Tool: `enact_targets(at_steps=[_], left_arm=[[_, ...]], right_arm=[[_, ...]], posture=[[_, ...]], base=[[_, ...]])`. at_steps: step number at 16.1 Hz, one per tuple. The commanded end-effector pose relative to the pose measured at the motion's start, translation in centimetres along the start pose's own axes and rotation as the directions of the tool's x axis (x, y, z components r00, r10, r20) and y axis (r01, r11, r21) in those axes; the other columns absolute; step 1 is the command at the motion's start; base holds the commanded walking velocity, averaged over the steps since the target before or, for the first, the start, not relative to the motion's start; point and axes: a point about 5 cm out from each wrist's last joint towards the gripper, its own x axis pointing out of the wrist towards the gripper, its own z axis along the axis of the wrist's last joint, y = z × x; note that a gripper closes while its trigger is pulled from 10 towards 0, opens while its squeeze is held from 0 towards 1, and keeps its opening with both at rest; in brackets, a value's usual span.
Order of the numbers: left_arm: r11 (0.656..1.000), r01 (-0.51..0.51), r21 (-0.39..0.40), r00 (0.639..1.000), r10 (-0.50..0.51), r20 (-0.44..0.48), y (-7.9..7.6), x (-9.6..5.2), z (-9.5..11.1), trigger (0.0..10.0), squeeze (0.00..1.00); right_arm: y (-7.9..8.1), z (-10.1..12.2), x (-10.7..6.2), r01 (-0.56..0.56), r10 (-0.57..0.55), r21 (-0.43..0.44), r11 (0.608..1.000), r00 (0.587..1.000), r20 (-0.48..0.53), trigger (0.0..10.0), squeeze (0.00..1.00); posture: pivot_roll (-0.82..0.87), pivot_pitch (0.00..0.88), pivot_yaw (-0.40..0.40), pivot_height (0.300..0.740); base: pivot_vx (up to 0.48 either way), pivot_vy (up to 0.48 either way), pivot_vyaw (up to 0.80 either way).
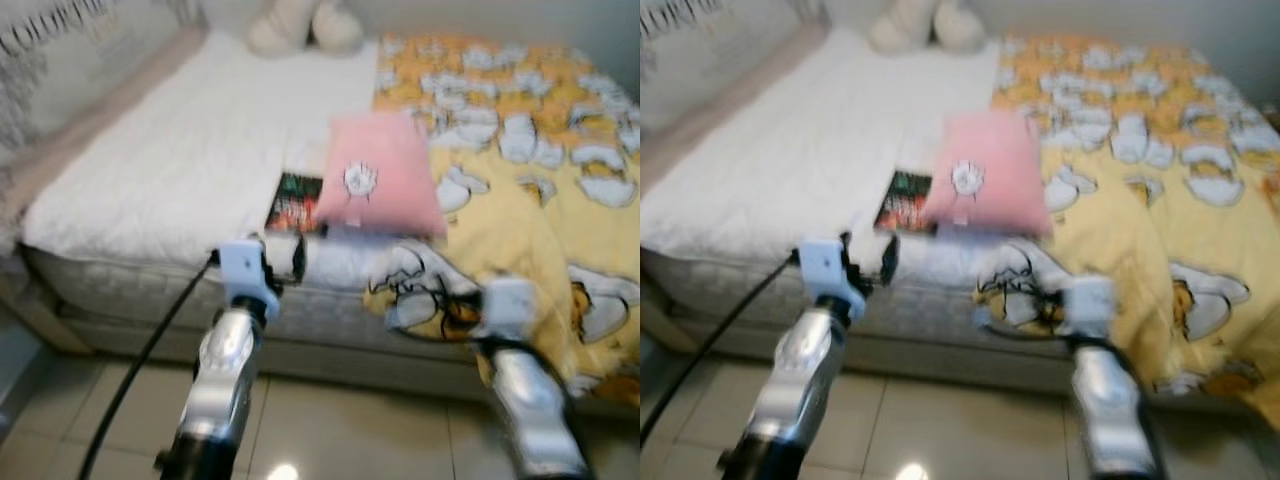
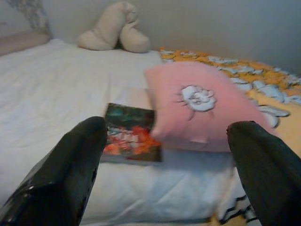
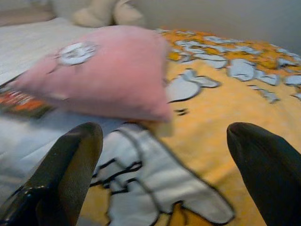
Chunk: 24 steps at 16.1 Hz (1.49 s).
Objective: Clean up the room
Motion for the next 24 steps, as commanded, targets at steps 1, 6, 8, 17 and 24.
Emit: enact_targets(at_steps=[1,6,8,17,24], left_arm=[[1.0,0.013,0.019,0.998,-0.012,-0.061,1.8,-2.2,-1.2,10.0,0.0],[1.0,-0.028,-0.004,0.998,0.028,-0.054,1.4,-2.0,-0.8,10.0,0.0],[1.0,0.007,-0.006,1.0,-0.007,-0.015,0.4,-1.2,0.0,10.0,0.0],[0.998,0.054,-0.03,0.996,-0.056,-0.063,-1.0,-0.4,-0.6,10.0,0.0],[0.988,-0.152,0.025,0.988,0.152,0.012,1.8,0.5,1.3,10.0,0.0]], right_arm=[[0.8,0.1,-0.9,-0.065,0.065,0.006,0.998,0.998,0.007,10.0,0.0],[-0.1,-0.6,-1.4,-0.026,0.026,0.025,0.999,0.999,-0.02,10.0,0.0],[0.3,-0.1,-0.9,-0.018,0.017,0.062,0.998,1.0,0.007,10.0,0.0],[1.1,0.7,-0.1,-0.026,0.025,0.021,0.999,0.999,0.041,10.0,0.0],[2.4,0.9,1.0,-0.12,0.12,0.053,0.991,0.993,0.015,10.0,0.0]], posture=[[-0.13,0.0,0.01,0.74],[-0.12,0.0,0.006,0.74],[-0.12,0.0,0.007,0.74],[-0.14,0.0,0.012,0.74],[-0.14,0.0,0.011,0.74]], base=[[0.45,0.0,0.0],[0.153,0.0,0.0],[0.0,-0.431,0.0],[0.187,-0.347,-0.32],[0.406,0.0,0.0]])
